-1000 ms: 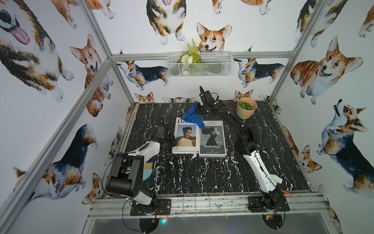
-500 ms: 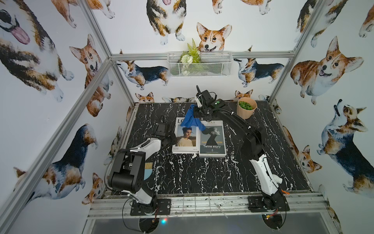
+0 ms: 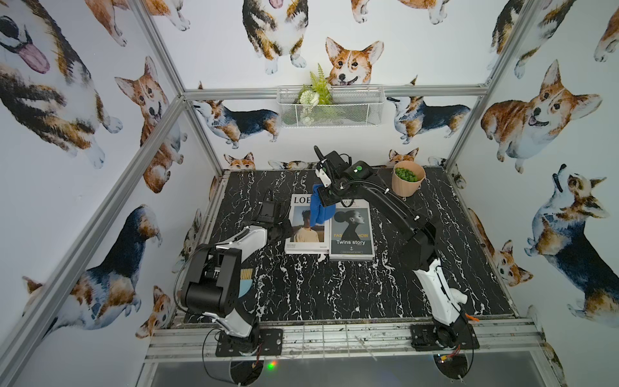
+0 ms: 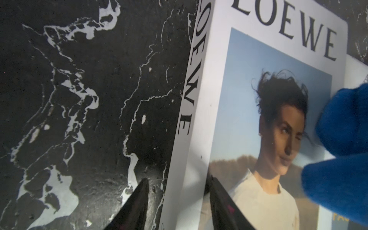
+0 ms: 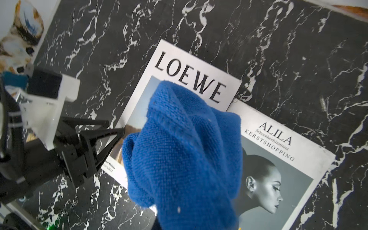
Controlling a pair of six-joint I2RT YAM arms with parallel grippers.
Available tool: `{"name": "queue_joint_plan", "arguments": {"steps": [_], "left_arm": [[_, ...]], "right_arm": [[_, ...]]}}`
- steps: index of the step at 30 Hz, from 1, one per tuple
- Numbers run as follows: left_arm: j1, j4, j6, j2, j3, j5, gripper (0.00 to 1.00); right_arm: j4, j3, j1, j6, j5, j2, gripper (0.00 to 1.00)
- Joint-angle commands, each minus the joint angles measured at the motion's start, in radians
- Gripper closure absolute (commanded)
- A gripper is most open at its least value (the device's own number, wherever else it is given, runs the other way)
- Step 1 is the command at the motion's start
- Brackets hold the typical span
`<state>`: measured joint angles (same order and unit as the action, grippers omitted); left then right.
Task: Wipe the cover of the book
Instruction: Wipe the dirt from the cover of the book.
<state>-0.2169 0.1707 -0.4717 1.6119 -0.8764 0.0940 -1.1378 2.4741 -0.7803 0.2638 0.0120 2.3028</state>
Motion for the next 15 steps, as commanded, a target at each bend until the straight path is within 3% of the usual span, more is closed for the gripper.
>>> {"name": "queue_joint_plan", "arguments": {"steps": [1,7,15], "left_arm": [[-0.001,0.034,-0.002,0.005,-0.003,-0.008,0.49],[-0.001,0.021,-0.008,0.034,-0.003,-0.008,0.49],[-0.001,0.015,-0.011,0.041,0.013,0.0,0.5]], "right_arm": [[-0.073,0.016,0.003,-0.017,-0.026,0.071,1.0],[-0.014,0.052,0.002,0.044,0.002,0.206,0.88],[0.163,-0.052,0.002,0.146,0.033,0.168,0.48]]}}
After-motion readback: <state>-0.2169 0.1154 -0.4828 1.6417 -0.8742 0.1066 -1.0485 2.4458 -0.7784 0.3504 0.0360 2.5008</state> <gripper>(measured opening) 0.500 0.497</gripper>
